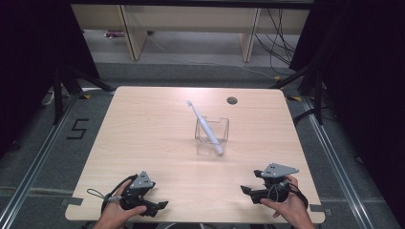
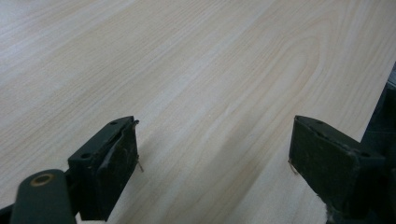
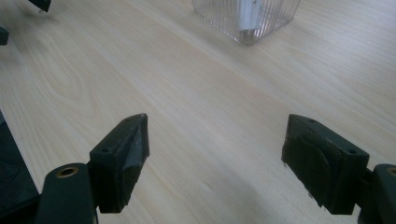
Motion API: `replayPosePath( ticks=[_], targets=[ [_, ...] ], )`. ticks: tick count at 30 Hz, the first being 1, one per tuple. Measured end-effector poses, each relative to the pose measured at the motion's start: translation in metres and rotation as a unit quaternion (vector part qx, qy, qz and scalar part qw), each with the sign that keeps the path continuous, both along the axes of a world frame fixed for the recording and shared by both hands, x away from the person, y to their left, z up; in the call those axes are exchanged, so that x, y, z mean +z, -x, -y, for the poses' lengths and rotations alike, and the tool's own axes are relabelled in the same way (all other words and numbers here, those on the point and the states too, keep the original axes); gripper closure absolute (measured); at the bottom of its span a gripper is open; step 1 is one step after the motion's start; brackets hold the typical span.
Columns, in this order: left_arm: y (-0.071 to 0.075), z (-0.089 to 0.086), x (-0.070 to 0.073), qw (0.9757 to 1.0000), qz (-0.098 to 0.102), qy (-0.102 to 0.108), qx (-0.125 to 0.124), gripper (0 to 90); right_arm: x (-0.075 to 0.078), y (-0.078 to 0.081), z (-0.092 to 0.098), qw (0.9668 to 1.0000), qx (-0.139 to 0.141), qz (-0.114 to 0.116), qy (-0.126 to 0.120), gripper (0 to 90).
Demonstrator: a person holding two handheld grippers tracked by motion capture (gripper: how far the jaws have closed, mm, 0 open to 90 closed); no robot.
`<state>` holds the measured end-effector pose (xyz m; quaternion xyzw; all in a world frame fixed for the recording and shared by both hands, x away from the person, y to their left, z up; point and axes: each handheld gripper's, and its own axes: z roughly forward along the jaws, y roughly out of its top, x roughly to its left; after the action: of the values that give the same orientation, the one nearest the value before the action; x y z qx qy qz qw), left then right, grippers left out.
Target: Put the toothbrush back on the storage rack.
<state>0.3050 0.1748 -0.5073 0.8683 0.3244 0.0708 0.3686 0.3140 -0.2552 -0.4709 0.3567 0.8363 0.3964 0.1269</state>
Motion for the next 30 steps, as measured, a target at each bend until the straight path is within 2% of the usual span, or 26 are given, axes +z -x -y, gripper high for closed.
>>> replayPosePath(
  ticks=[1, 2, 3, 4, 5, 6, 8, 9, 13, 15, 16, 17, 18, 19, 21, 23, 28, 29, 30],
  targets=[
    [0.000, 0.000, 0.000, 1.0000, 0.000, -0.001, 0.000, 14.9, -0.001, 0.001, 0.001, 1.0000, 0.000, 0.003, 0.001, 23.1],
    [0.000, 0.000, 0.000, 1.0000, -0.001, 0.001, -0.001, 14.9, -0.002, 0.001, 0.001, 1.0000, 0.006, -0.003, -0.001, 23.1],
    [0.000, 0.000, 0.000, 1.0000, 0.001, 0.002, 0.000, 14.9, -0.001, 0.004, 0.002, 1.0000, -0.004, -0.005, -0.001, 23.1],
    [0.000, 0.000, 0.000, 1.0000, 0.000, 0.000, 0.000, 14.9, -0.002, 0.004, 0.003, 1.0000, -0.001, -0.007, 0.000, 23.1],
    [0.000, 0.000, 0.000, 1.0000, 0.000, 0.000, 0.001, 14.9, -0.003, 0.005, 0.004, 1.0000, 0.002, 0.003, 0.007, 23.1],
    [0.000, 0.000, 0.000, 1.0000, 0.000, 0.000, 0.001, 14.9, -0.004, 0.007, 0.004, 0.9999, -0.009, -0.009, 0.001, 23.0],
    [0.000, 0.000, 0.000, 1.0000, 0.001, 0.000, 0.000, 14.9, -0.005, 0.008, 0.006, 0.9999, -0.001, -0.008, 0.007, 22.9],
    [0.000, 0.000, 0.000, 1.0000, 0.001, 0.002, -0.002, 14.9, -0.005, 0.009, 0.007, 0.9999, -0.006, -0.003, 0.009, 22.7],
    [0.000, 0.000, 0.000, 1.0000, 0.001, 0.003, 0.000, 14.9, -0.009, 0.012, 0.008, 0.9999, -0.009, -0.006, 0.011, 22.1],
    [0.000, 0.000, 0.000, 1.0000, 0.001, 0.002, -0.001, 14.9, -0.010, 0.015, 0.008, 0.9997, -0.012, -0.017, 0.012, 21.9],
    [0.000, 0.000, 0.000, 1.0000, 0.001, 0.002, -0.002, 14.9, -0.010, 0.014, 0.009, 0.9999, -0.004, -0.009, 0.014, 21.7],
    [0.000, 0.000, 0.000, 1.0000, 0.001, 0.002, -0.001, 14.9, -0.010, 0.017, 0.009, 0.9997, -0.012, -0.015, 0.012, 21.3],
    [0.000, 0.000, 0.000, 1.0000, 0.001, 0.002, -0.002, 14.9, -0.011, 0.015, 0.010, 0.9999, -0.003, -0.011, 0.012, 21.2],
    [0.001, 0.000, 0.000, 1.0000, 0.001, 0.001, -0.001, 14.9, -0.011, 0.017, 0.010, 0.9998, -0.012, -0.008, 0.015, 21.2],
    [0.001, 0.001, 0.000, 0.9999, -0.001, 0.011, 0.000, 14.9, -0.012, 0.017, 0.012, 0.9998, -0.007, -0.009, 0.017, 21.2],
    [0.002, 0.001, 0.000, 0.9999, -0.002, 0.011, 0.002, 14.9, -0.012, 0.020, 0.013, 0.9995, -0.016, -0.011, 0.023, 21.2],
    [0.001, 0.001, 0.000, 1.0000, -0.001, 0.009, 0.000, 14.9, -0.011, 0.023, 0.017, 0.9995, -0.020, -0.002, 0.025, 21.2],
    [0.001, 0.000, 0.000, 1.0000, 0.001, 0.001, -0.002, 14.9, -0.012, 0.023, 0.018, 0.9996, -0.015, -0.005, 0.021, 21.2],
    [0.001, 0.000, 0.000, 1.0000, 0.001, 0.002, -0.002, 14.9, -0.012, 0.025, 0.018, 0.9995, -0.020, -0.007, 0.023, 21.1]
  ],
)
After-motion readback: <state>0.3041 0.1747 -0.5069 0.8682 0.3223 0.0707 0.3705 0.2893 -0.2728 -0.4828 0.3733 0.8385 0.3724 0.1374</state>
